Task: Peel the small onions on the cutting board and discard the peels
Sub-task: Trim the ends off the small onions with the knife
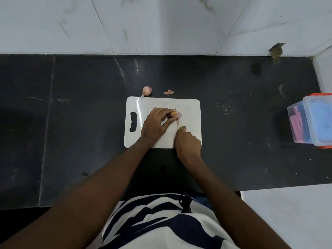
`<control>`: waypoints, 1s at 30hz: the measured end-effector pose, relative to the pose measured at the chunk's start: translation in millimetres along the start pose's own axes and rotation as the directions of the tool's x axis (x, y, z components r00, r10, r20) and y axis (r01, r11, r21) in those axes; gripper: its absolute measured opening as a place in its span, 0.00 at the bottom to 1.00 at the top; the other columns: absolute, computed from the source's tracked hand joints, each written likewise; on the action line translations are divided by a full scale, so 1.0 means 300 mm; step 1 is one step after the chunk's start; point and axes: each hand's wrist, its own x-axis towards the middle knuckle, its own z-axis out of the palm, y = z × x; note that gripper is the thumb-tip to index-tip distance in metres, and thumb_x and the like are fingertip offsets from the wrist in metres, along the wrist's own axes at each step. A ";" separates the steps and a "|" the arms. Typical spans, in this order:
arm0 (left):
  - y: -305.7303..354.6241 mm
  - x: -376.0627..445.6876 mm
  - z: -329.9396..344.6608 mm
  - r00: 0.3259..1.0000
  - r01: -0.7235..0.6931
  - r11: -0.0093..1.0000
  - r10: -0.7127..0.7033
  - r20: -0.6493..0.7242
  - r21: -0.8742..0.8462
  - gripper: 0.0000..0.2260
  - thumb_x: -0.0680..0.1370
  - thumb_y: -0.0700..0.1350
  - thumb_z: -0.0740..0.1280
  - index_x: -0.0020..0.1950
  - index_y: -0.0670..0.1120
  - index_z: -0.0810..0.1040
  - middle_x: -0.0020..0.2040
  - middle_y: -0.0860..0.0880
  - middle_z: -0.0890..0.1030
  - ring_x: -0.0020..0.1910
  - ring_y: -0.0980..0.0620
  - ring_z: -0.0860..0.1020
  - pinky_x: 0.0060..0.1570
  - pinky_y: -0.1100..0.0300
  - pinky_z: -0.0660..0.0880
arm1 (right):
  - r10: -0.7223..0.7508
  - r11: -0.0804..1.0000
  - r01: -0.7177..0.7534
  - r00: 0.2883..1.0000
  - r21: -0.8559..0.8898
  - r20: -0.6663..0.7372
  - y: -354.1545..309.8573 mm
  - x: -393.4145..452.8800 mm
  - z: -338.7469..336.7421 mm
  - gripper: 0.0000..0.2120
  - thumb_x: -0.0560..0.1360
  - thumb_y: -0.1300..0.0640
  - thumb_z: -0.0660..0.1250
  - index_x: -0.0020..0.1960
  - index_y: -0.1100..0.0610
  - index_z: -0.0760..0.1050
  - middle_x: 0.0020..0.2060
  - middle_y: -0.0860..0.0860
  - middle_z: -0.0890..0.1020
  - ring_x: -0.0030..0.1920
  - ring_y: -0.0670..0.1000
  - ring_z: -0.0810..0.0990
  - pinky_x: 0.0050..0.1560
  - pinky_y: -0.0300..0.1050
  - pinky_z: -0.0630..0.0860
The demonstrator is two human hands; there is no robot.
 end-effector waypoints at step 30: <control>0.031 -0.038 -0.077 0.997 0.019 0.989 -0.029 -0.067 -0.144 0.13 0.71 0.35 0.81 0.51 0.42 0.83 0.50 0.48 0.84 0.46 0.54 0.83 0.47 0.67 0.81 | 0.041 0.997 -0.041 0.999 0.061 -0.003 -0.007 0.025 -0.020 0.09 0.82 0.64 0.59 0.60 0.58 0.70 0.51 0.54 0.85 0.50 0.59 0.86 0.40 0.49 0.68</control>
